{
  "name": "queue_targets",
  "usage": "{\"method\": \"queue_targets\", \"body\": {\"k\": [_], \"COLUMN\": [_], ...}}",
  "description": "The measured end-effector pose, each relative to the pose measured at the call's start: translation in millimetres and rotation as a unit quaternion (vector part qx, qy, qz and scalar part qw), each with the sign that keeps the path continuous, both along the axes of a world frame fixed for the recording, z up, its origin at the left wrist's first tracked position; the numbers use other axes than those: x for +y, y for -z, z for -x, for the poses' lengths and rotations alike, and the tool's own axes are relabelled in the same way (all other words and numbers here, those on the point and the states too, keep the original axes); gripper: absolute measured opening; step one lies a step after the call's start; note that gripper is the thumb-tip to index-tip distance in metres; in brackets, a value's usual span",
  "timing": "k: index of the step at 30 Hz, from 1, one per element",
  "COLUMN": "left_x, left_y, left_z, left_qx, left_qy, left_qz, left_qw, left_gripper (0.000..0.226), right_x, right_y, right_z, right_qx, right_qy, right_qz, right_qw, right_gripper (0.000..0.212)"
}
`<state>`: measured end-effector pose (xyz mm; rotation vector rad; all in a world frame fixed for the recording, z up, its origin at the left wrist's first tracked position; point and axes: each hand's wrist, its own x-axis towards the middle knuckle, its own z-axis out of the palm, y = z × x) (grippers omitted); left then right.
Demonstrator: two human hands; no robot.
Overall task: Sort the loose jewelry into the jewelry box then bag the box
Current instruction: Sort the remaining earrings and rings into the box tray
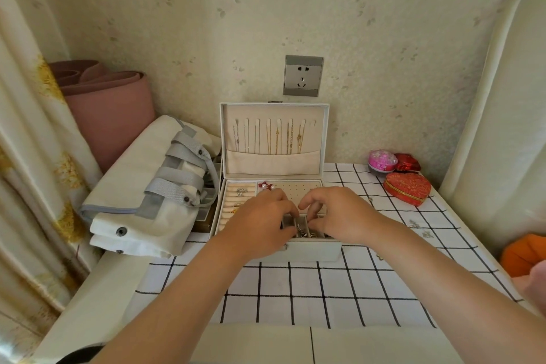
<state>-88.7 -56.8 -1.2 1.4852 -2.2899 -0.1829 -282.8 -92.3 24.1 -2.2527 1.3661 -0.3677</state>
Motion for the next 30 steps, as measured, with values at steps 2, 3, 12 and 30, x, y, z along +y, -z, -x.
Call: {"method": "queue_targets", "body": {"k": [2,3,12,30], "left_x": [-1,-1,-3,-25], "left_y": [0,0,-12,10], "left_z": [1,2,32,165], "left_qx": [0.000,-0.003,0.025,-0.090], "left_qy": [-0.003,-0.006,-0.015,0.076], "left_qz": [0.006,0.011,0.045,-0.052], "left_qw": [1.000,1.000,0.999,0.992], "left_gripper": [0.027,0.029,0.033,0.018], "right_x": [1,0,-11,-4], "right_y": [0,0,-8,25], "right_z": [0,2,66,157], "right_qx": [-0.007,-0.017,-0.041,0.106], "right_qy": [-0.001,0.000,0.083,0.034], "right_qz": [0.004,0.004,0.042,-0.042], "right_qw": [1.000,1.000,0.995,0.993], "right_gripper": [0.031,0.030,0.018,0.025]}}
